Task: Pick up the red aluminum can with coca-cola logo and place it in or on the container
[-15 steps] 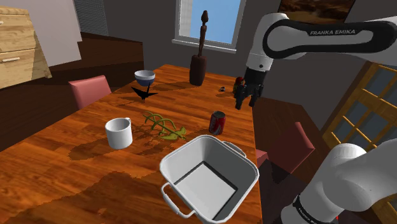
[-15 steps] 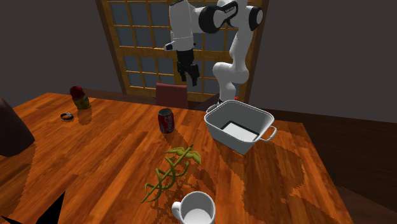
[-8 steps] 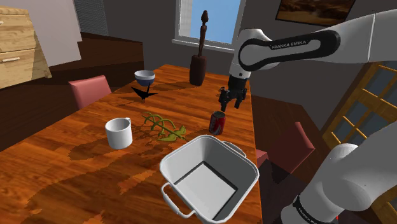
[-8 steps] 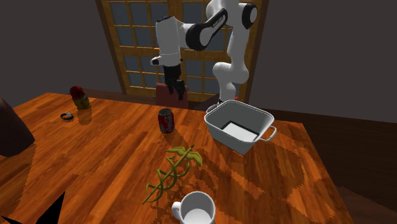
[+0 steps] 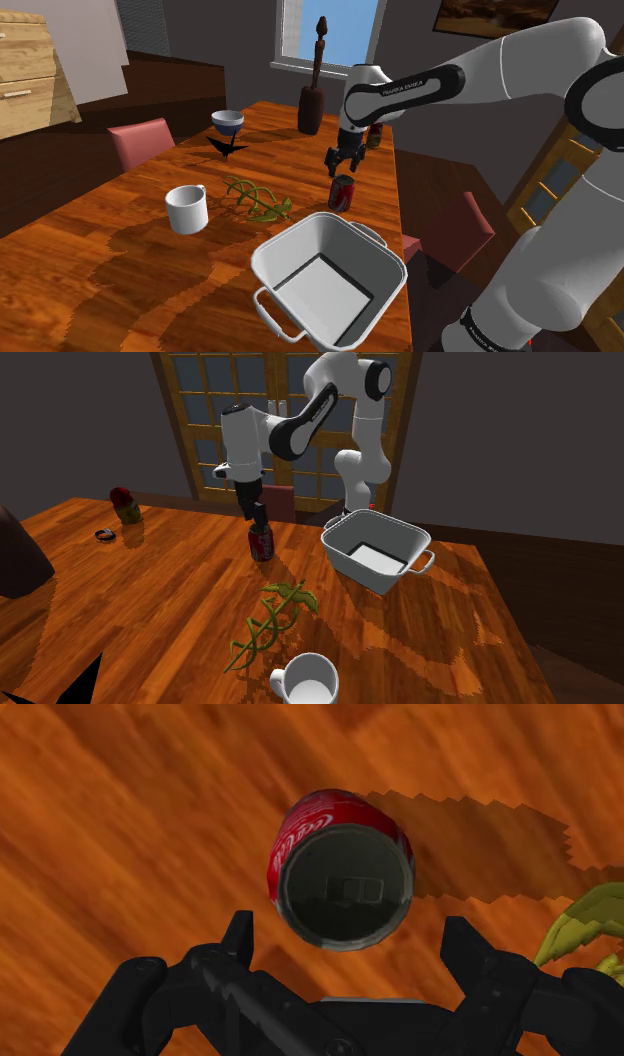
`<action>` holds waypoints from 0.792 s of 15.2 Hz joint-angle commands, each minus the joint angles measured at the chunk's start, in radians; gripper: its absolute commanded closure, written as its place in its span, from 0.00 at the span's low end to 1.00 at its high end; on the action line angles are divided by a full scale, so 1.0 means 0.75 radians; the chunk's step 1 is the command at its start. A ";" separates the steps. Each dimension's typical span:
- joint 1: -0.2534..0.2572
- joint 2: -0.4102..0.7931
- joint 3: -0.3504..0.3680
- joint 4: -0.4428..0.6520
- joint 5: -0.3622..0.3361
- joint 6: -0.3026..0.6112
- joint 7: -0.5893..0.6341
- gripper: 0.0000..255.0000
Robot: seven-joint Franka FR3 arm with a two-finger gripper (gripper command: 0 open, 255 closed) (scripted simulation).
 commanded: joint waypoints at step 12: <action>-0.002 0.072 -0.002 -0.063 0.001 0.138 -0.003 0.00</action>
